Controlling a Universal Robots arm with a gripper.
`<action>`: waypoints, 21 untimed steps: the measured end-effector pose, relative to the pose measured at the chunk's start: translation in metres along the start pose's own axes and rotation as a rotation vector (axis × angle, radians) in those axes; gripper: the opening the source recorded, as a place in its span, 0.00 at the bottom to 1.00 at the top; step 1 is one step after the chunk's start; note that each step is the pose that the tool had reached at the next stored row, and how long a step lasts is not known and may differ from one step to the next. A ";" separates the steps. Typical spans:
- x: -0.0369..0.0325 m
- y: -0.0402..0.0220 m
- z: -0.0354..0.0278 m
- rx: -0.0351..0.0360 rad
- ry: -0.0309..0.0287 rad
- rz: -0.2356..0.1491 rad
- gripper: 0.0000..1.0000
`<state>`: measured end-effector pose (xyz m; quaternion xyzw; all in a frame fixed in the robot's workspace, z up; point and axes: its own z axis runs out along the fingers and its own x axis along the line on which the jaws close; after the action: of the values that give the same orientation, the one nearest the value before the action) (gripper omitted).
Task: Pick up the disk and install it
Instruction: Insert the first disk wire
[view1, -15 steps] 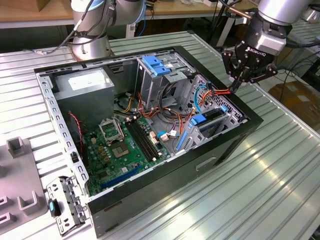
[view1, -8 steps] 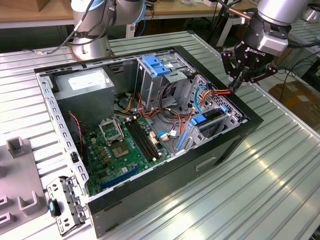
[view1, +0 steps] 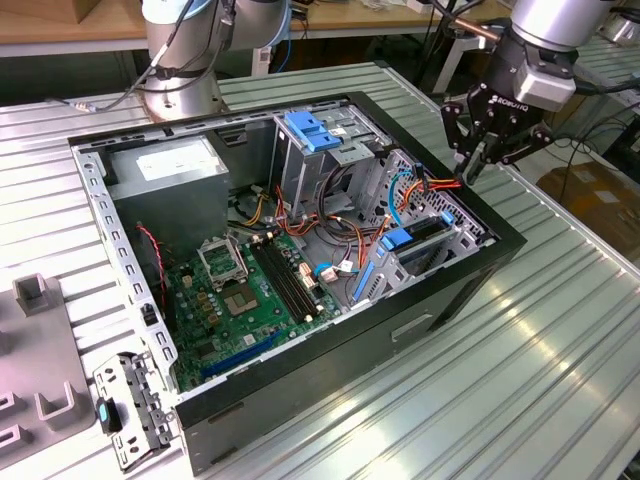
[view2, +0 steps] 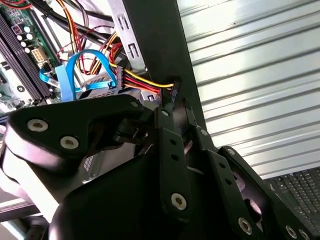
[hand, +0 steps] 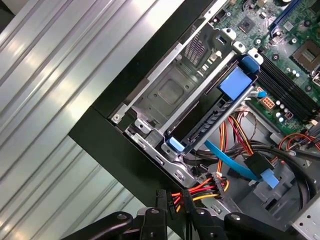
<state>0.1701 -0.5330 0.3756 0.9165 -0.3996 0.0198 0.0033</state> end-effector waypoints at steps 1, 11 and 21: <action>0.0000 0.0000 0.0003 0.0005 -0.0001 -0.015 0.26; 0.0005 -0.0010 0.0091 0.0060 -0.0013 -0.156 0.31; -0.0008 0.0004 0.0019 0.0056 -0.0010 -0.150 0.16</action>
<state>0.1693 -0.5327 0.3736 0.9439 -0.3296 0.0202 0.0020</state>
